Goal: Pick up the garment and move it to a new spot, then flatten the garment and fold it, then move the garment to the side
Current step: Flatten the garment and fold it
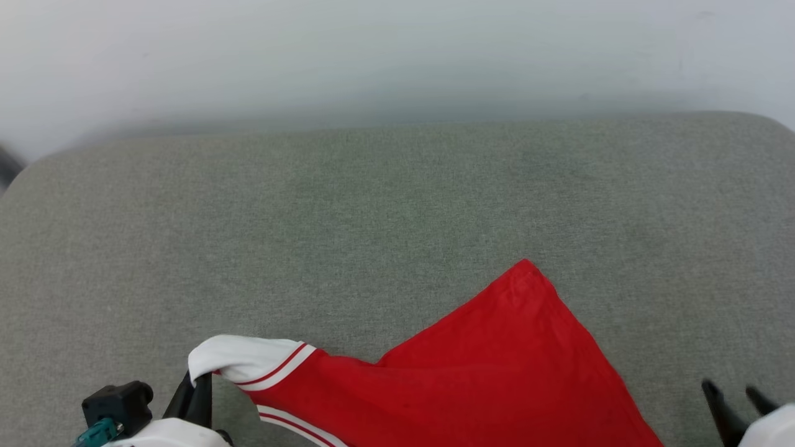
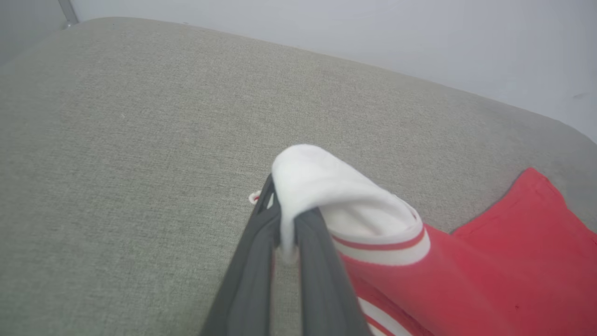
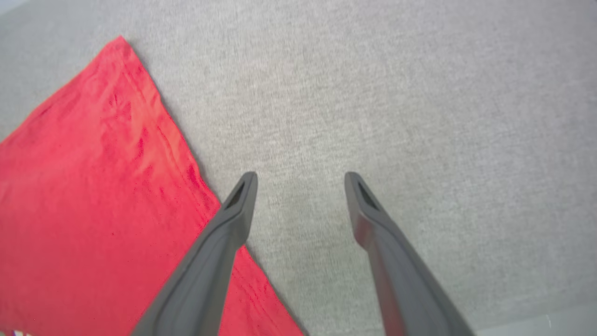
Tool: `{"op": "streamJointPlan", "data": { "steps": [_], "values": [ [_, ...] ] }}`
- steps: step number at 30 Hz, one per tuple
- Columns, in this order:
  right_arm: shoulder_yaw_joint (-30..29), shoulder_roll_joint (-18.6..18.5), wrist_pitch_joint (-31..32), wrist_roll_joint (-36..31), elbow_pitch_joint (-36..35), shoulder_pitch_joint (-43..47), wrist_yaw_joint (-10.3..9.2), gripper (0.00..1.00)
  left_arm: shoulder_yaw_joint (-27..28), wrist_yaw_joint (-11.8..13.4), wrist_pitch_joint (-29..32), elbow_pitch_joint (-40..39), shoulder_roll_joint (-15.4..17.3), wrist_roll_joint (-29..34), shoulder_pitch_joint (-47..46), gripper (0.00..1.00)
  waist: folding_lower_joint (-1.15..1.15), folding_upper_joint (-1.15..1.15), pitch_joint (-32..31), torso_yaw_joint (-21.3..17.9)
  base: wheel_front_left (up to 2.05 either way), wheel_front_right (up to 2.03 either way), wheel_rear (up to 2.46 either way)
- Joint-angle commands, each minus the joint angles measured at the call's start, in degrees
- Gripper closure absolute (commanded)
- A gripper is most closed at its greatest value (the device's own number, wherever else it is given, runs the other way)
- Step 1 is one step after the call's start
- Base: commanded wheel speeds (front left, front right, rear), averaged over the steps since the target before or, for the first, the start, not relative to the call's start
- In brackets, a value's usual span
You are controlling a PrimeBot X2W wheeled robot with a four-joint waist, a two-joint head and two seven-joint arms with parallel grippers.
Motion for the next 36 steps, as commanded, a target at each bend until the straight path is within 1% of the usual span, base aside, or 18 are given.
{"op": "streamJointPlan", "data": {
  "steps": [1, 3, 5, 8, 10, 12, 14, 18, 21, 25, 28, 29, 30, 31, 36],
  "values": [
    [0.3, 0.6, -4.9, -0.1, 0.7, -2.7, -0.03, 0.0, 0.0, 0.1, -0.5, -0.9, -0.1, 0.4, -0.9, 1.0, 0.01, 0.0, 0.9, 0.4, 0.0, 0.0, 0.0],
    [0.9, 1.2, -10.2, -0.1, 2.0, -6.2, -0.03, 0.0, -0.2, 0.2, -0.7, -1.3, -0.3, 0.6, -1.6, 1.0, 0.01, 0.0, 1.8, 0.8, 0.0, 0.0, 0.0],
    [1.7, 1.4, -13.9, 0.0, 3.5, -9.7, -0.04, 0.0, -0.4, 0.0, -1.0, -1.9, -0.5, 0.7, -2.6, 1.0, 0.01, 0.0, 3.0, 1.3, 0.0, 0.0, 0.0],
    [4.1, 0.6, -14.7, 0.5, 6.2, -15.9, -0.04, 0.0, -0.8, -0.4, -1.2, -2.6, -0.7, 1.2, -4.6, 1.0, 0.01, 0.0, 5.4, 2.3, 0.0, 0.0, 0.0],
    [6.5, -0.6, -11.6, 0.9, 8.0, -19.6, -0.04, 0.0, -1.4, -0.8, -1.2, -2.9, -0.9, 1.4, -6.2, 1.0, 0.01, 0.0, 7.2, 3.3, 0.0, 0.0, 0.0],
    [9.1, -2.4, -6.8, 1.5, 9.0, -23.6, -0.04, 0.0, -2.0, -1.5, -1.4, -3.1, -1.2, 1.7, -8.2, 1.0, 0.01, 0.0, 9.3, 4.4, 0.0, 0.0, 0.0],
    [11.2, -3.8, -0.2, 2.4, 10.0, -27.4, -0.04, 0.0, -2.5, -2.1, -1.8, -3.1, -1.5, 2.1, -10.0, 1.0, 0.01, 0.0, 11.4, 5.3, 0.0, 0.0, 0.0],
    [15.1, -5.5, 13.0, 3.7, 9.9, -33.7, -0.04, 0.0, -3.5, -3.0, -3.0, -2.9, -2.4, 2.6, -12.8, 1.0, 0.01, 0.0, 15.2, 7.0, 0.0, 0.0, 0.0],
    [18.1, -6.0, 20.8, 3.7, 9.8, -37.0, -0.04, 0.0, -4.1, -3.6, -3.9, -2.6, -3.2, 3.1, -14.4, 1.0, 0.01, 0.0, 17.5, 8.0, 0.0, 0.0, 0.0],
    [21.7, -6.5, 27.1, 3.3, 11.7, -38.8, -0.04, 0.0, -5.0, -4.5, -4.7, -1.5, -4.1, 2.9, -15.9, 1.0, 0.01, 0.0, 19.2, 9.2, 0.0, 0.0, 0.0],
    [23.4, -5.9, 30.1, 4.1, 15.0, -37.8, -0.02, 0.0, -5.1, -4.7, -5.3, -0.1, -4.5, 2.6, -16.1, 1.0, 0.01, 0.0, 19.3, 9.7, 0.0, 0.0, 0.0],
    [23.4, -5.9, 30.1, 4.1, 15.0, -37.8, -0.02, 0.0, -5.1, -4.7, -5.3, -0.1, -4.5, 2.6, -16.1, 1.0, 0.01, 0.0, 19.3, 9.7, 0.0, 0.0, 0.0],
    [24.1, -5.5, 31.7, 4.5, 16.6, -37.1, -0.02, 0.9, -5.2, -5.0, -5.6, 0.6, -4.8, 2.3, -16.1, 1.0, 0.01, 0.0, 19.1, 9.9, 0.0, 0.0, 0.0],
    [24.4, -5.4, 32.3, 4.8, 16.9, -37.0, -0.02, 1.0, -5.3, -5.1, -5.6, 1.0, -4.8, 2.1, -16.1, 1.0, 0.01, 0.0, 19.0, 9.9, 0.0, 0.0, 0.0],
    [24.5, -6.7, 31.7, 5.6, 16.6, -38.3, -0.03, 1.0, -5.0, -5.1, -5.3, 2.3, -4.5, 1.5, -16.0, 1.0, 0.01, 0.0, 18.0, 9.6, 0.0, 0.0, 0.0]
  ]
}}
